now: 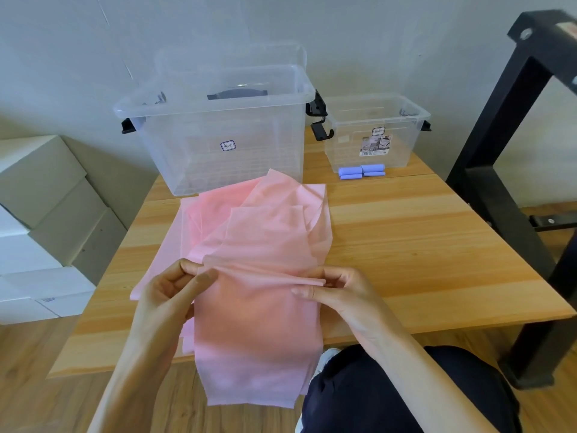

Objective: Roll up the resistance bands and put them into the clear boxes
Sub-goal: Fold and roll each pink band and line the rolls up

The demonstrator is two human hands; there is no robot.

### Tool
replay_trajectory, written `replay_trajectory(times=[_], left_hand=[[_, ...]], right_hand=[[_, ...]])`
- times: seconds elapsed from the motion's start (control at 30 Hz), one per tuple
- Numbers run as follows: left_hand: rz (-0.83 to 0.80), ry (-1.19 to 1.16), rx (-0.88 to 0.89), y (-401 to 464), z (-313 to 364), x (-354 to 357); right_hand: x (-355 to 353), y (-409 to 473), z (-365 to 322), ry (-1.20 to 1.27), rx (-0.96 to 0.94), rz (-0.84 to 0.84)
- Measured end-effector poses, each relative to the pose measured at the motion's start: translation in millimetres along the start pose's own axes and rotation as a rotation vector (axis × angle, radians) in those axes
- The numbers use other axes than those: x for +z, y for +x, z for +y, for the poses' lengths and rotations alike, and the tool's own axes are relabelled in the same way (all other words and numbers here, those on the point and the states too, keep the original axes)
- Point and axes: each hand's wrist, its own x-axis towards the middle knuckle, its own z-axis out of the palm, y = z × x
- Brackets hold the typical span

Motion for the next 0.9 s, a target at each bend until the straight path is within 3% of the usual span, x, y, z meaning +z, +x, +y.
replay_trajectory(times=[0.13, 0.33, 0.6, 0.77, 0.9], left_hand=[[-0.003, 0.023, 0.044, -6, 5, -1], [0.050, 0.046, 0.249, -25, 25, 6], [0.015, -0.002, 0.581, -34, 87, 33], [-0.069, -0.046, 0.668, -29, 126, 59], [-0.141, 0.093, 0.761, -26, 150, 78]], right_hand=[[-1, -10, -5, -0.047, -0.105, 0.041], [1, -36, -18, -0.052, -0.334, 0.105], [-14, -70, -99, -0.233, -0.674, 0.218], [-28, -86, -137, -0.249, -0.748, 0.331], [-50, -98, -162, -0.366, -0.690, 0.412]])
